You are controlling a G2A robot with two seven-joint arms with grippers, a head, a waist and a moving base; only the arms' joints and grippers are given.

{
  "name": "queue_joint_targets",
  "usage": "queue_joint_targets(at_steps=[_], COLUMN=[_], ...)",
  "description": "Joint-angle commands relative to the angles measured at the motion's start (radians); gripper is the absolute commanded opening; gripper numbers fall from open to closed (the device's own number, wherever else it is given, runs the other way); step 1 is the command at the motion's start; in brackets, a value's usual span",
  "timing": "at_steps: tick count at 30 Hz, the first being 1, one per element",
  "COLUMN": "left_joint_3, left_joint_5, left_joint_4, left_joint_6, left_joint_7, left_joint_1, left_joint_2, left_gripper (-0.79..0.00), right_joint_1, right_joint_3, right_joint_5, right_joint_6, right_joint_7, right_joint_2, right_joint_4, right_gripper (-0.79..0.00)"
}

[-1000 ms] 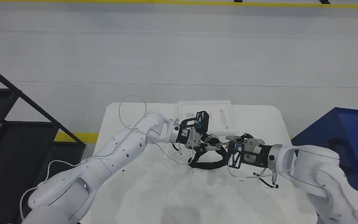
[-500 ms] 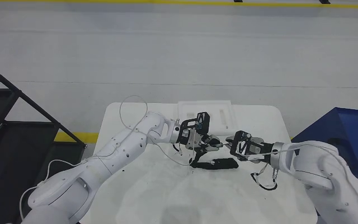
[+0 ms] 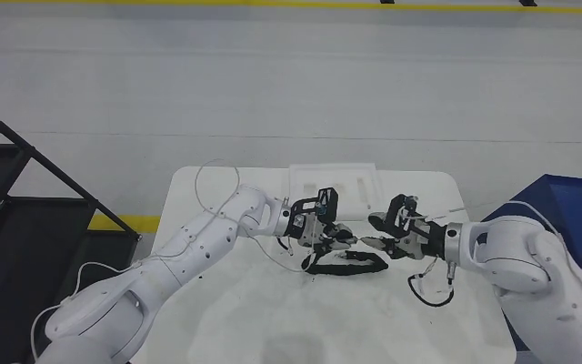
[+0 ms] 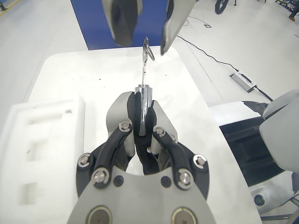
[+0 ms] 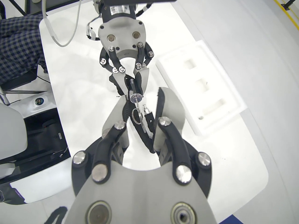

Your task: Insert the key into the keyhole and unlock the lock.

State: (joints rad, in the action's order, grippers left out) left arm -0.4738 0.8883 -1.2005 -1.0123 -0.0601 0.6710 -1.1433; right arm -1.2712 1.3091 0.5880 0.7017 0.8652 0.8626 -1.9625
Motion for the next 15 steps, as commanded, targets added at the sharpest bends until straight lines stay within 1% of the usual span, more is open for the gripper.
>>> queue_joint_targets(at_steps=[1, 6, 11, 12, 13, 14, 15], left_joint_3=[0.007, 0.045, 0.086, 0.093, 0.099, 0.106, 0.111], left_joint_5=[-0.002, -0.014, -0.021, -0.023, -0.027, -0.037, -0.058], left_joint_4=[0.009, 0.037, 0.059, 0.067, 0.077, 0.087, 0.102], left_joint_6=[0.0, 0.0, 0.0, 0.0, 0.0, 0.0, 0.0], left_joint_7=[-0.003, -0.016, -0.015, -0.017, -0.019, -0.022, -0.021], left_joint_1=[0.014, 0.053, 0.078, 0.079, 0.08, 0.08, 0.083], left_joint_2=[0.002, 0.002, -0.011, -0.014, -0.018, -0.022, -0.027], left_gripper=[-0.785, -0.785, -0.785, -0.699, -0.302, 0.0, 0.0], right_joint_1=[-0.005, -0.014, -0.019, -0.019, -0.019, -0.019, -0.017], right_joint_3=[0.013, 0.05, 0.074, 0.075, 0.075, 0.074, 0.071], right_joint_5=[-0.028, -0.075, -0.086, -0.086, -0.085, -0.085, -0.083], right_joint_6=[0.007, 0.02, 0.025, 0.025, 0.026, 0.026, 0.026], right_joint_7=[-0.005, -0.01, -0.022, -0.023, -0.025, -0.027, -0.028], right_joint_2=[-0.003, -0.01, -0.016, -0.016, -0.017, -0.017, -0.017], right_joint_4=[0.012, 0.036, 0.05, 0.052, 0.052, 0.053, 0.055], right_gripper=[0.0, 0.0, 0.0, 0.0, 0.0, 0.0, 0.0])
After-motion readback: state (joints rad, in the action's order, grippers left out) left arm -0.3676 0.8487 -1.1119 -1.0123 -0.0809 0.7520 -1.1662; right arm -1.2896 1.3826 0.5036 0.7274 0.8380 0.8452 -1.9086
